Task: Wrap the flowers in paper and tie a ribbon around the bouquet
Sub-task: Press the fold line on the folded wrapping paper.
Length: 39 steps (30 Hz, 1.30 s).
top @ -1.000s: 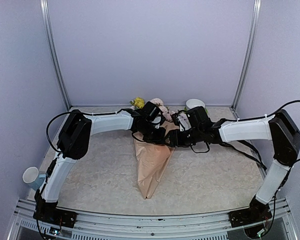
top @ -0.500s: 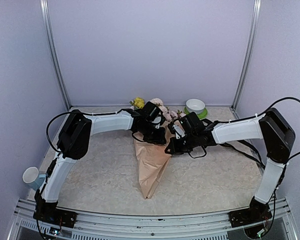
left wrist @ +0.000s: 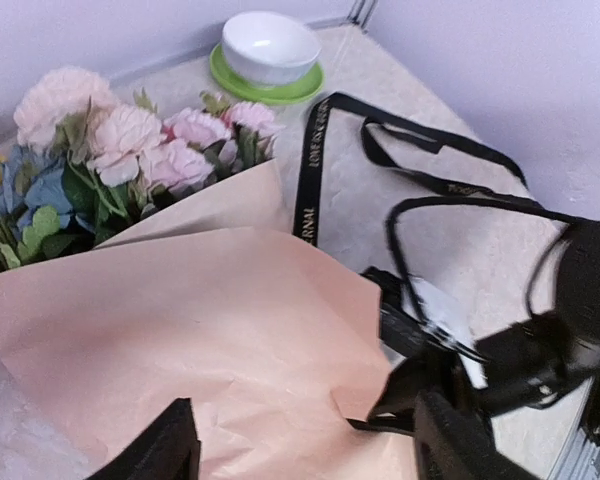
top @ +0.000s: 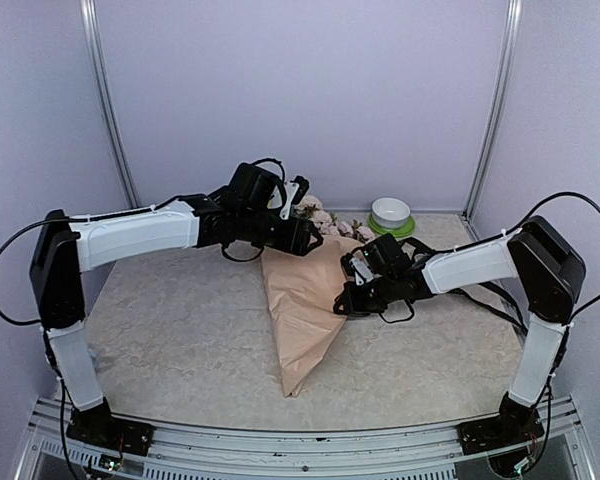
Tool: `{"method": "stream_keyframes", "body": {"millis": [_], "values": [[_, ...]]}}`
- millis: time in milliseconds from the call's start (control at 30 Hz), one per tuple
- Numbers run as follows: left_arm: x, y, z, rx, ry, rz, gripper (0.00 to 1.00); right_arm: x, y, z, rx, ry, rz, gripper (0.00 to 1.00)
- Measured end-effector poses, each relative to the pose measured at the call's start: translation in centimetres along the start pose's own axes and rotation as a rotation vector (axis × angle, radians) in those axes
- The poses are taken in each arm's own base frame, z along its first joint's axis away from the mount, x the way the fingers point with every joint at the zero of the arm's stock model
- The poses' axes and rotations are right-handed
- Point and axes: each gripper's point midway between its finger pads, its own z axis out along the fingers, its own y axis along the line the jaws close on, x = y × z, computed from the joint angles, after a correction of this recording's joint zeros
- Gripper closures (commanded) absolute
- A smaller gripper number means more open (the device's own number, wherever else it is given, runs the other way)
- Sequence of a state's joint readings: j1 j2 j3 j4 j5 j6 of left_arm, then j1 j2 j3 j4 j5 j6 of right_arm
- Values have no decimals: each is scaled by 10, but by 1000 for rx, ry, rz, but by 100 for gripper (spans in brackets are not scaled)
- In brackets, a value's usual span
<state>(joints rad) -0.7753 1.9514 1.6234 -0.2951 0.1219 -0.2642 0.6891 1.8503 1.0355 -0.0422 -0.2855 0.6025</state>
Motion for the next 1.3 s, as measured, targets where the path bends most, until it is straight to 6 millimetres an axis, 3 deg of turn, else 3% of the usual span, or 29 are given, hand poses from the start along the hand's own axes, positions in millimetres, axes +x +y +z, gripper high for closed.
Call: {"method": "stream_keyframes", "body": {"millis": [67, 167, 233, 367, 467, 567, 733, 1033, 1167, 1300], "values": [[0, -13, -27, 7, -37, 46, 57, -1, 0, 0, -5, -3, 4, 100], [26, -29, -45, -8, -21, 134, 66, -1, 1, 1, -16, -10, 13, 100], [57, -36, -39, -25, 36, 188, 69, 1, 0, 1, -22, -8, 22, 100], [144, -40, -17, -85, 237, 309, 72, 4, -1, 3, -35, -5, 37, 100], [192, -44, -6, -109, 355, 394, 69, 4, 0, 4, -42, -6, 43, 100], [223, -52, -4, -118, 424, 482, 64, 6, -1, 8, -47, 1, 44, 100], [242, -71, -9, -84, 454, 575, 55, 9, -4, 15, -45, 17, 48, 100], [271, -85, -20, 11, 529, 631, 51, -2, 0, 18, -58, 5, 43, 100], [277, -105, -46, 64, 499, 680, 44, -3, 4, 20, -75, 10, 41, 100], [261, -118, -76, 105, 404, 690, 42, -5, 7, 22, -89, 16, 40, 100]]}}
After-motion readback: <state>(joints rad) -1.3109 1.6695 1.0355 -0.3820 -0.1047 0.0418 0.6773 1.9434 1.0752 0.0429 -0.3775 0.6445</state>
